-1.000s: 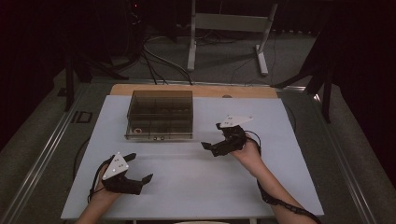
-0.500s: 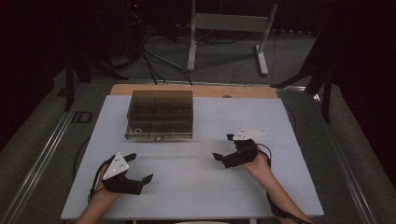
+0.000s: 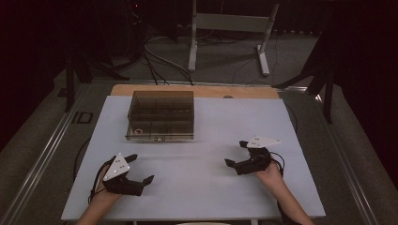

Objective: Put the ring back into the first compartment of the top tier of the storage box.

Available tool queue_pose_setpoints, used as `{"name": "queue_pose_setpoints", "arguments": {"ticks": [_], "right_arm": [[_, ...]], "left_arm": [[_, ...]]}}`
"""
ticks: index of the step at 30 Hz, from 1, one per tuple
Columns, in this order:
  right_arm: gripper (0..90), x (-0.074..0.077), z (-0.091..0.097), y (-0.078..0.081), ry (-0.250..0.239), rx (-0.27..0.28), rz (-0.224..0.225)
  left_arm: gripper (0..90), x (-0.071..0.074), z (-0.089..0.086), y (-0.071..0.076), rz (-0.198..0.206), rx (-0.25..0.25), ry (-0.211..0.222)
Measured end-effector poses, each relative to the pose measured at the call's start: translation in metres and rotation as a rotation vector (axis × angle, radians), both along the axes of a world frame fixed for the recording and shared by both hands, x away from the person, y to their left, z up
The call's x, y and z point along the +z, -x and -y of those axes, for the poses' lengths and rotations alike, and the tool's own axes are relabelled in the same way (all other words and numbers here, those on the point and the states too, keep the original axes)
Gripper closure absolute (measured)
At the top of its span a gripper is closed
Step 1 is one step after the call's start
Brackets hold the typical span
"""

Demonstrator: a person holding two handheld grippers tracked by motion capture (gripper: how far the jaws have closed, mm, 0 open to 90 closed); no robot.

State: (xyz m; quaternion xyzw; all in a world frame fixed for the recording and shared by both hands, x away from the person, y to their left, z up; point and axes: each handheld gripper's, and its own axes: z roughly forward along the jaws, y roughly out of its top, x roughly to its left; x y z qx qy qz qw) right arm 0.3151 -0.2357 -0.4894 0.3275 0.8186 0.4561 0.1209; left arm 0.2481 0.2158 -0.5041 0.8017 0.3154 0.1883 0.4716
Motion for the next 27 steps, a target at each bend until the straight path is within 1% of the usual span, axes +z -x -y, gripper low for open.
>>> {"name": "queue_pose_setpoints", "arguments": {"ticks": [5,8,14,20,24,27], "right_arm": [[3.0,-0.002,0.011,0.005,-0.004,-0.022,0.0],[3.0,-0.003,0.017,0.009,0.002,-0.04,-0.002],[3.0,-0.006,0.027,0.018,-0.005,-0.071,-0.001],[3.0,-0.01,0.031,0.025,-0.004,-0.083,-0.001],[3.0,-0.012,0.032,0.026,-0.005,-0.085,0.007],[3.0,-0.012,0.03,0.024,-0.003,-0.077,0.014]], "left_arm": [[4.2,0.0,0.001,0.0,-0.002,-0.009,-0.009],[4.2,0.0,0.002,0.001,-0.001,-0.013,-0.006],[4.2,0.0,0.001,0.001,-0.001,-0.015,0.002],[4.2,-0.001,0.001,0.001,0.0,-0.018,0.0],[4.2,-0.002,-0.001,0.001,-0.005,-0.016,-0.003],[4.2,-0.002,-0.002,0.003,-0.009,-0.013,0.006]]}}
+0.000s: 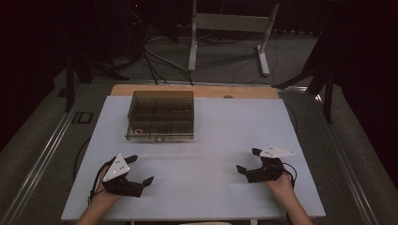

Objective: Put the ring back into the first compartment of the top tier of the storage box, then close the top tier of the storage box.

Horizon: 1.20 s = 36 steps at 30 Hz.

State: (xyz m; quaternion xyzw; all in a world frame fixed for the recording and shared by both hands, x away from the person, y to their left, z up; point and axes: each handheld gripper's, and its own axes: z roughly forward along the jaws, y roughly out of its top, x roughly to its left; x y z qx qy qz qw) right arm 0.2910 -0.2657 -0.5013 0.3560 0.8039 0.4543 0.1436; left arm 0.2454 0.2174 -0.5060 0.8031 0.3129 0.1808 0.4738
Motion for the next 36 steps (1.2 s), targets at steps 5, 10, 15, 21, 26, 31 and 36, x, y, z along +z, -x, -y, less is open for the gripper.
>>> {"name": "queue_pose_setpoints", "arguments": {"ticks": [5,10,15,21,26,31,36], "right_arm": [[3.0,-0.001,-0.005,-0.002,0.006,0.015,0.006],[3.0,-0.004,-0.007,-0.002,0.022,0.029,-0.002],[3.0,-0.004,-0.007,-0.002,0.014,0.028,-0.001],[3.0,-0.004,-0.006,-0.002,0.013,0.028,-0.002],[3.0,-0.003,-0.007,-0.002,0.008,0.031,-0.003],[3.0,-0.002,-0.007,-0.001,0.008,0.033,0.006],[3.0,-0.001,-0.006,0.0,0.003,0.033,0.007]], "left_arm": [[4.2,0.001,-0.001,0.002,0.005,-0.006,0.004],[4.2,0.002,-0.001,0.003,0.004,-0.008,0.008],[4.2,0.002,0.0,0.003,0.002,-0.021,0.008],[4.2,0.007,0.002,0.003,0.005,-0.042,0.012],[4.2,0.016,0.004,0.005,0.013,-0.051,0.04],[4.2,0.025,0.003,0.005,0.021,-0.061,0.047],[4.2,0.035,-0.001,0.005,0.036,-0.037,0.059]]}}
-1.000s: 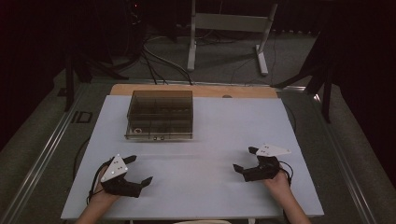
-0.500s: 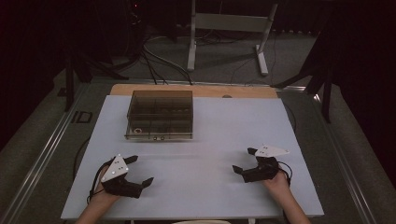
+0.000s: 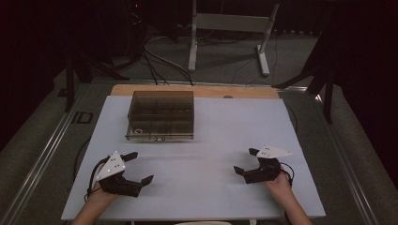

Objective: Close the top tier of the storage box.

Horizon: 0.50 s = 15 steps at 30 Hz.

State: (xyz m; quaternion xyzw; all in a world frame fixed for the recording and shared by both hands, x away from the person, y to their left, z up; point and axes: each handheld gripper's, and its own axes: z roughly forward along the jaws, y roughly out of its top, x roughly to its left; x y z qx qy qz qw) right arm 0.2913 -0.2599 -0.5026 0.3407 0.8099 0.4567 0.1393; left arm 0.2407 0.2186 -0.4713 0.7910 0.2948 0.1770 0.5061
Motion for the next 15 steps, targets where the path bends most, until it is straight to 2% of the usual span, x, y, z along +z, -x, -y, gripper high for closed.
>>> {"name": "queue_pose_setpoints", "arguments": {"ticks": [11,15], "right_arm": [[3.0,0.0,-0.001,0.0,-0.003,0.011,0.002],[3.0,0.001,-0.001,0.0,-0.002,0.01,0.004]], "left_arm": [[4.2,0.021,-0.008,-0.003,0.061,0.107,0.009],[4.2,0.027,-0.008,-0.007,0.067,0.141,0.008]]}}
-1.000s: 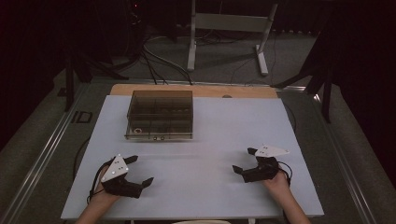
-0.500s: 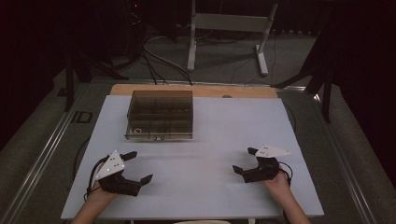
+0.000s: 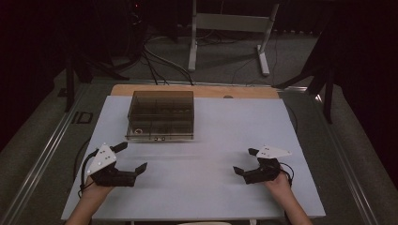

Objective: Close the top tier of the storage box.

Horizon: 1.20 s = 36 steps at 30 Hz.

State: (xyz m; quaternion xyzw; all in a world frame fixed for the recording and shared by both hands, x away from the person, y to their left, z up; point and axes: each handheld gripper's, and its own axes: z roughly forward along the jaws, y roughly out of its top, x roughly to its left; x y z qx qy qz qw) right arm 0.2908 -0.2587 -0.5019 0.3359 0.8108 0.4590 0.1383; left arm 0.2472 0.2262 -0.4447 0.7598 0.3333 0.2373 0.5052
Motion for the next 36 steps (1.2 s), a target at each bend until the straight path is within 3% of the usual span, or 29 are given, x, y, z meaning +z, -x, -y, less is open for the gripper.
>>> {"name": "queue_pose_setpoints", "arguments": {"ticks": [6,16,25,30,33,36], "right_arm": [[3.0,0.0,0.0,-0.001,-0.001,0.003,0.0],[3.0,0.0,-0.003,-0.002,-0.003,0.014,0.003],[3.0,0.0,0.0,-0.003,-0.017,0.008,0.006],[3.0,0.0,0.0,-0.001,-0.02,0.011,0.006],[3.0,0.001,0.0,0.0,-0.011,0.012,0.009],[3.0,0.001,0.0,0.0,-0.013,0.01,0.01]], "left_arm": [[4.2,0.002,0.001,-0.007,-0.006,0.055,0.0],[4.2,-0.007,0.012,-0.015,-0.044,0.13,-0.02],[4.2,-0.017,0.015,-0.017,-0.071,0.157,-0.02],[4.3,-0.025,0.013,-0.019,-0.066,0.163,-0.014],[4.3,-0.029,0.01,-0.021,-0.093,0.168,0.015],[4.3,-0.032,0.008,-0.023,-0.15,0.19,-0.006]]}}
